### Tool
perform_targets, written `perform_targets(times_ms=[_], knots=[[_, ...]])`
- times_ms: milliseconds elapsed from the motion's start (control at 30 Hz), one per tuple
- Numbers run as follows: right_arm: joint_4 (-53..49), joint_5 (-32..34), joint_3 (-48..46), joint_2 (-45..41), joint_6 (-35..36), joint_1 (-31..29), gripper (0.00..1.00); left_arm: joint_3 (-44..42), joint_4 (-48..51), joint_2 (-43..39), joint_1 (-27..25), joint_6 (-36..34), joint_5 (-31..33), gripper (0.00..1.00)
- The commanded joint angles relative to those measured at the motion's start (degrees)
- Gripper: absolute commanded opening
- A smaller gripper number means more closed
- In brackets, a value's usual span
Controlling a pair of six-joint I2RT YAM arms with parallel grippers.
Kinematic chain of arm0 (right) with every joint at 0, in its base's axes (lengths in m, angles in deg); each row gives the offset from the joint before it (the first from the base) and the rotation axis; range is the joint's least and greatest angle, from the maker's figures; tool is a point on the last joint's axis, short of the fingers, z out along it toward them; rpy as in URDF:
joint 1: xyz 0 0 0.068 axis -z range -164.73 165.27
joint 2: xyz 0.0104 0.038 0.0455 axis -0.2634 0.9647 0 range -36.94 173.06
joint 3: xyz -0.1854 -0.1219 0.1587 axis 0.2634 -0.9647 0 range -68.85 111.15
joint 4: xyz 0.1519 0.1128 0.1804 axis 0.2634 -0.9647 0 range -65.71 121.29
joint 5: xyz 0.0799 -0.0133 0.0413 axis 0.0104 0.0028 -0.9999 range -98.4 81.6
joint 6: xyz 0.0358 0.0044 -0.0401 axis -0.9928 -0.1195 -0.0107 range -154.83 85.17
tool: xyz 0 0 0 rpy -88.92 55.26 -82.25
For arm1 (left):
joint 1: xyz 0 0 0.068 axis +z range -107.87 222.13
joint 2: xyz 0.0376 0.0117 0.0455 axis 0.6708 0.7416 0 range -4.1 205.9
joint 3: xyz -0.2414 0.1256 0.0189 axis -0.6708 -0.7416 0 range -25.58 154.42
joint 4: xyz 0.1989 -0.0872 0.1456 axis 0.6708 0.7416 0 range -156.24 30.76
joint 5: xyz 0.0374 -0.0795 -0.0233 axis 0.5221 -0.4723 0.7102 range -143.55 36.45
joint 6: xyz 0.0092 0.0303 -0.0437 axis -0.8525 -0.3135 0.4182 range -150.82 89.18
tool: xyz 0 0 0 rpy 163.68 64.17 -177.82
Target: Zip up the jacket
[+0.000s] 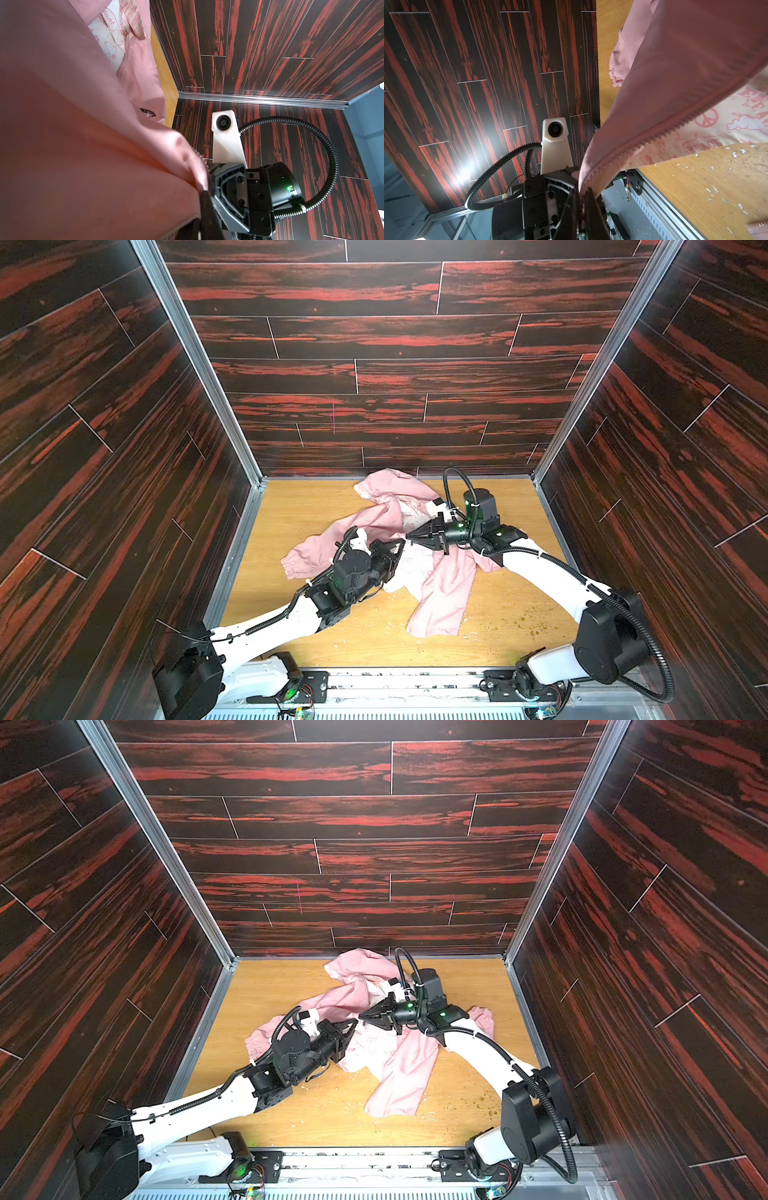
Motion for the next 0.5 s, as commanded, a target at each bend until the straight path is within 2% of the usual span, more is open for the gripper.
perform_targets(times_ms=[0,67,133,233,467], knots=[[0.76,-1.41,0.16,1.24,-0.85,-0.51,0.0,0.31,-1.67,-0.88,-0.31,0.69,1.49,0.21],[0.28,-1.44,0.78,1.47,-0.86,-0.51,0.0,-0.76,-1.67,-1.65,-0.49,0.87,2.67,0.43],[-0.04,-1.4,1.29,1.64,-0.81,-0.51,0.0,-1.99,-1.6,-2.43,-0.89,1.23,4.08,0.59],[-0.21,-1.56,1.93,1.9,-1.02,-0.52,0.0,-3.46,-1.58,-3.03,-1.67,1.93,5.7,0.64],[-1.09,-1.75,3.51,2.17,-1.13,-0.51,0.0,-7.91,-4.51,-3.21,-2.96,4.32,8.95,0.65]])
